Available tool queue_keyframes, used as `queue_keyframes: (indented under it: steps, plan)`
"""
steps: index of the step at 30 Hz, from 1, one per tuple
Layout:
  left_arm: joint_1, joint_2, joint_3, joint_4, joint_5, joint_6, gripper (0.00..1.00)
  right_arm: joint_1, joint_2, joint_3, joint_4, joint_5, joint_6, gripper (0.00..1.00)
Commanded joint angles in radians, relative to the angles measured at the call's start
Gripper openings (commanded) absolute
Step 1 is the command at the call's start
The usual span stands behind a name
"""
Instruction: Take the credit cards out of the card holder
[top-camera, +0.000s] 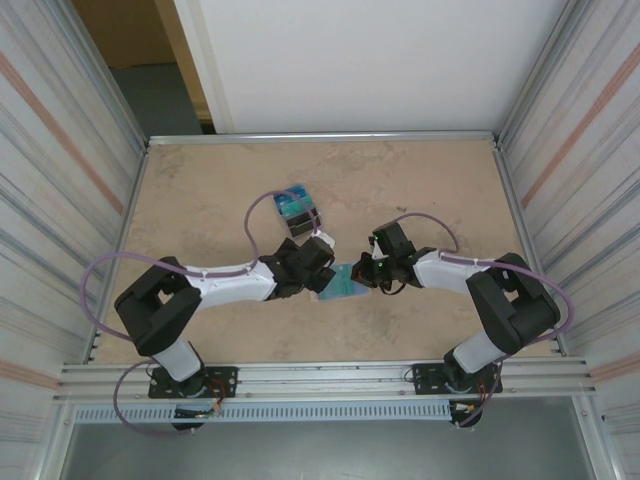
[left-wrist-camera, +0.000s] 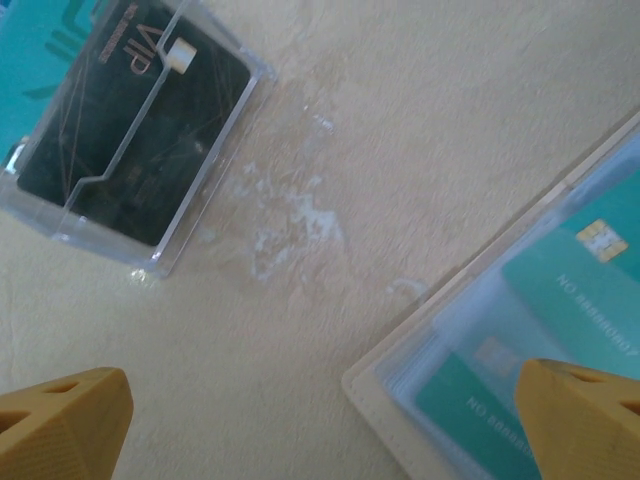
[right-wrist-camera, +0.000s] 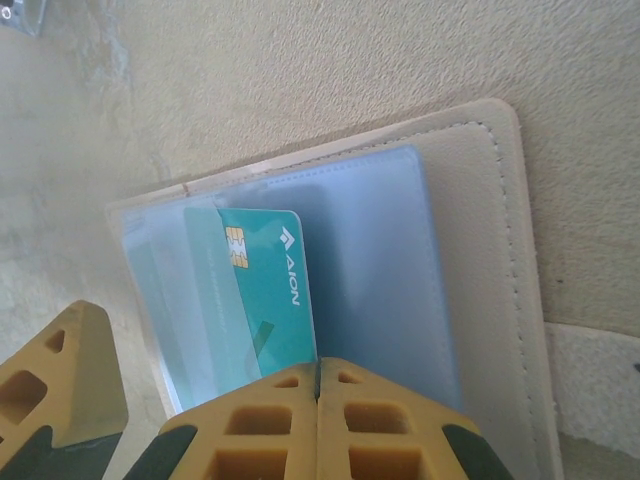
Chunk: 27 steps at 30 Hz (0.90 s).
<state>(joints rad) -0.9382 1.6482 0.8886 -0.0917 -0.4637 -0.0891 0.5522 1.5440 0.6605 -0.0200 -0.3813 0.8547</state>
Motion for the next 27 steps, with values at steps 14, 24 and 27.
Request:
queue_keyframes:
  steps: [14, 24, 27]
  plan:
    - [-0.009, 0.085, 0.023, 0.033, 0.005, 0.071, 0.99, -0.018, 0.041, 0.09, -0.059, -0.011, -0.052, 0.0]
    - [-0.008, 0.099, 0.02, 0.027, 0.014, 0.06, 0.99, -0.032, 0.038, 0.012, 0.131, -0.147, 0.026, 0.17]
    - [-0.009, 0.105, 0.02, 0.025, 0.02, 0.057, 0.99, -0.038, 0.051, -0.004, 0.177, -0.174, 0.048, 0.17]
